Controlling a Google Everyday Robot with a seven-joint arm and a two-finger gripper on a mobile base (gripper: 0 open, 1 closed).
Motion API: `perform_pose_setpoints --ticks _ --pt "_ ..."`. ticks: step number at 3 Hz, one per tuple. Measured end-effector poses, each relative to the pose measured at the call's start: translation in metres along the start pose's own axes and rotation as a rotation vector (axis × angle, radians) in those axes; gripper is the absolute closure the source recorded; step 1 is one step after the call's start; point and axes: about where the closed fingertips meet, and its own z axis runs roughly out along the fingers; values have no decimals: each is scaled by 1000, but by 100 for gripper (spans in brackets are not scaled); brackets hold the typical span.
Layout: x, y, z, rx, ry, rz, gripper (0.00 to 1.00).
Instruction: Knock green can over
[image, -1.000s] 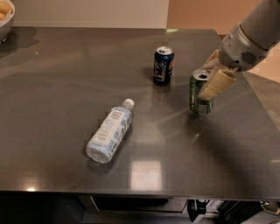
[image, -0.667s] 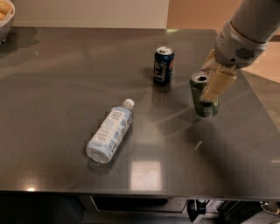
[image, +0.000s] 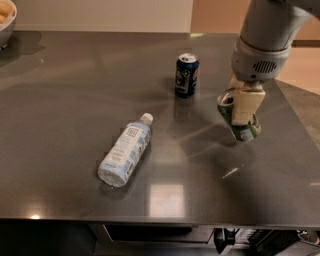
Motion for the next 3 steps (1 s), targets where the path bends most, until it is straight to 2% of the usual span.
perform_pose_setpoints --ticks 1,2,3 --pt "3 3 14 -22 64 -15 100" --pt "4 4 27 -47 128 -41 82" --pt "2 7 39 -73 170 -74 58"
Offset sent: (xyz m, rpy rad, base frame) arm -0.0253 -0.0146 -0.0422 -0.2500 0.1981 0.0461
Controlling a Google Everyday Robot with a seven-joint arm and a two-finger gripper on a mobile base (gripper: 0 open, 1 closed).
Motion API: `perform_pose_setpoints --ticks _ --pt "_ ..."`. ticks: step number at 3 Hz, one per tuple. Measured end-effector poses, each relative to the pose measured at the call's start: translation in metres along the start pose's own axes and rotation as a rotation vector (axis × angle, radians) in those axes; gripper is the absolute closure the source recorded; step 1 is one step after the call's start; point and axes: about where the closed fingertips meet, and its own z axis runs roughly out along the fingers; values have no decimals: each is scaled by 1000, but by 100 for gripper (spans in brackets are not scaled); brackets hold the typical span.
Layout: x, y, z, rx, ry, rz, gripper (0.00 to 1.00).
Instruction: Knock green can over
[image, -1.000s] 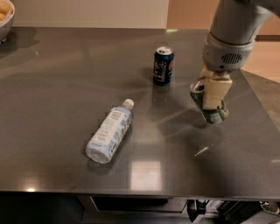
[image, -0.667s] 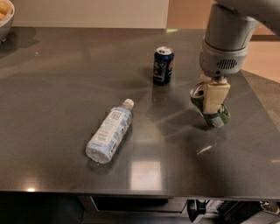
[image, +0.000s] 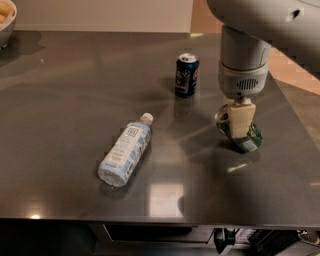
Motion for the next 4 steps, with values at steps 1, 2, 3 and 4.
perform_pose_setpoints --ticks 1,2,3,4 --pt "-5 1 7 -19 20 -29 35" --pt "-9 1 11 -27 28 -50 12" --pt "-17 -14 12 30 -1 -50 0" --pt "-18 -14 12 32 -3 -50 0"
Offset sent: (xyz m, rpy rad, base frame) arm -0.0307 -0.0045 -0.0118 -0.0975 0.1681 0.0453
